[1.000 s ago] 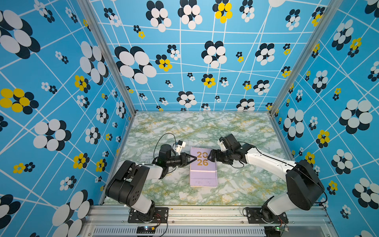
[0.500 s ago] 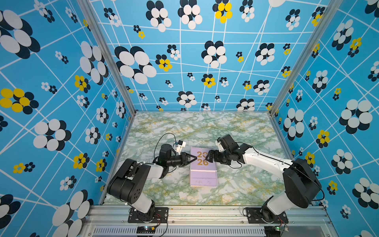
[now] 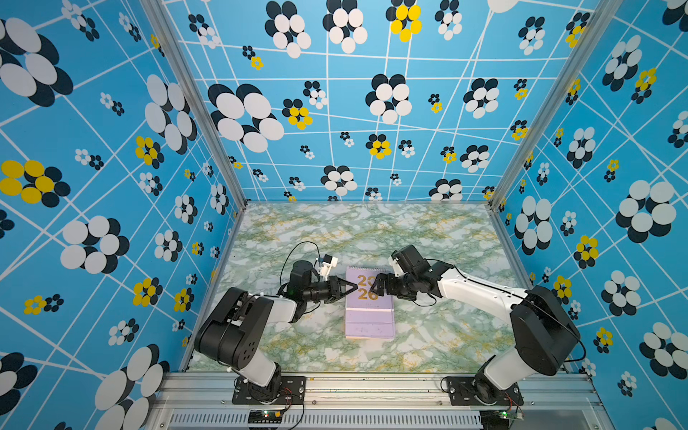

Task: Stack the calendars
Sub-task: Place the calendar at the calendar.

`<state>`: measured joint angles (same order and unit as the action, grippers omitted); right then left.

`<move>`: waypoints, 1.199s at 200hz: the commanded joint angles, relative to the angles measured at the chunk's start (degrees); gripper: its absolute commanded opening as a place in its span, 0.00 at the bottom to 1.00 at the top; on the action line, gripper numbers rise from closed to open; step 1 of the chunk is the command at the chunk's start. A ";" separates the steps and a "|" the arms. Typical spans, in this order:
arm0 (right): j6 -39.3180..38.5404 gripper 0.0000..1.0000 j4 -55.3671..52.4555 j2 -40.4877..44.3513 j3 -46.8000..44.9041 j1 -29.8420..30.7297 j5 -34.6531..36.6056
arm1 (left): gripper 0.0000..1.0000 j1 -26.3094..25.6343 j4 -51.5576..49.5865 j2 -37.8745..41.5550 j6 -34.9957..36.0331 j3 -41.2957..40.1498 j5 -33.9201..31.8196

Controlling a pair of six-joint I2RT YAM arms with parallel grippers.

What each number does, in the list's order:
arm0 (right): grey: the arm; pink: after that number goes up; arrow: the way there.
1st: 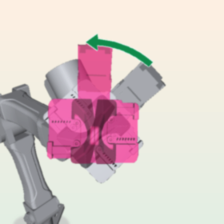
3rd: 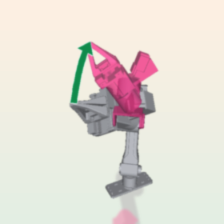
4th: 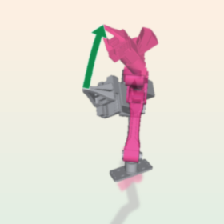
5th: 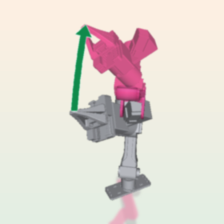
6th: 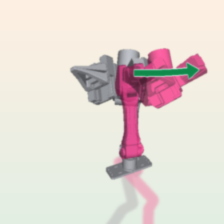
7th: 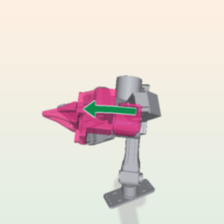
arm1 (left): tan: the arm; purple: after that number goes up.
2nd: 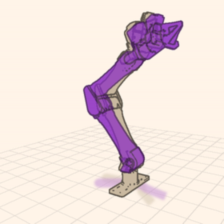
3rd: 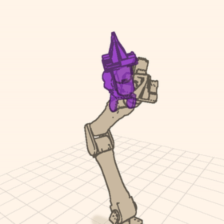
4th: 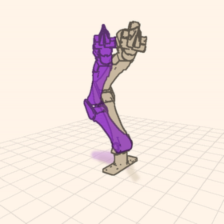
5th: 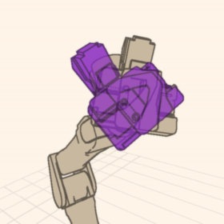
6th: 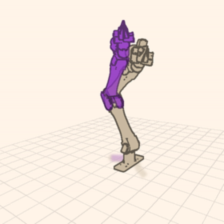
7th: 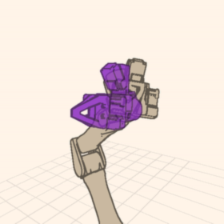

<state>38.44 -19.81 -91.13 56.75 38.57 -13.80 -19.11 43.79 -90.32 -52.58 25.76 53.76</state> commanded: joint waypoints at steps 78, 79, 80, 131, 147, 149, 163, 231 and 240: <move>1.04 0.99 1.05 -0.95 0.93 0.81 0.31 | 0.51 0.33 -21.26 6.54 13.28 5.12 -4.73; 1.03 0.99 1.07 -0.97 0.96 0.81 0.33 | 0.51 0.40 -21.41 6.64 13.42 5.19 -4.77; 1.03 0.99 1.04 -0.97 0.98 0.81 0.34 | 0.52 0.44 -21.61 6.73 13.49 5.23 -4.79; 1.11 0.99 1.17 -0.84 0.88 0.81 0.62 | 0.64 0.39 -31.38 8.67 18.37 8.45 -7.49; 1.29 0.99 1.17 -0.76 0.82 0.81 0.69 | 0.74 0.30 -34.44 8.95 19.79 9.61 -8.74; 1.29 0.99 1.13 -0.70 0.77 0.81 0.77 | 0.75 0.30 -34.91 8.99 20.04 9.72 -8.91; 1.38 0.99 1.10 -0.71 0.73 0.81 0.82 | 0.81 0.28 -37.35 9.37 21.12 10.50 -9.92; 1.23 0.99 0.02 1.47 0.33 0.81 3.24 | 1.00 -0.44 -47.53 11.24 24.47 14.86 -16.05; 1.20 0.99 -0.21 1.87 0.22 0.72 3.59 | 0.99 -0.78 -48.52 11.37 24.63 15.51 -16.75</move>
<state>39.27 -19.07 -91.55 56.73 38.98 -12.40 -19.20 0.27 -80.42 -30.15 38.79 39.94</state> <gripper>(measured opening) 0.991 0.995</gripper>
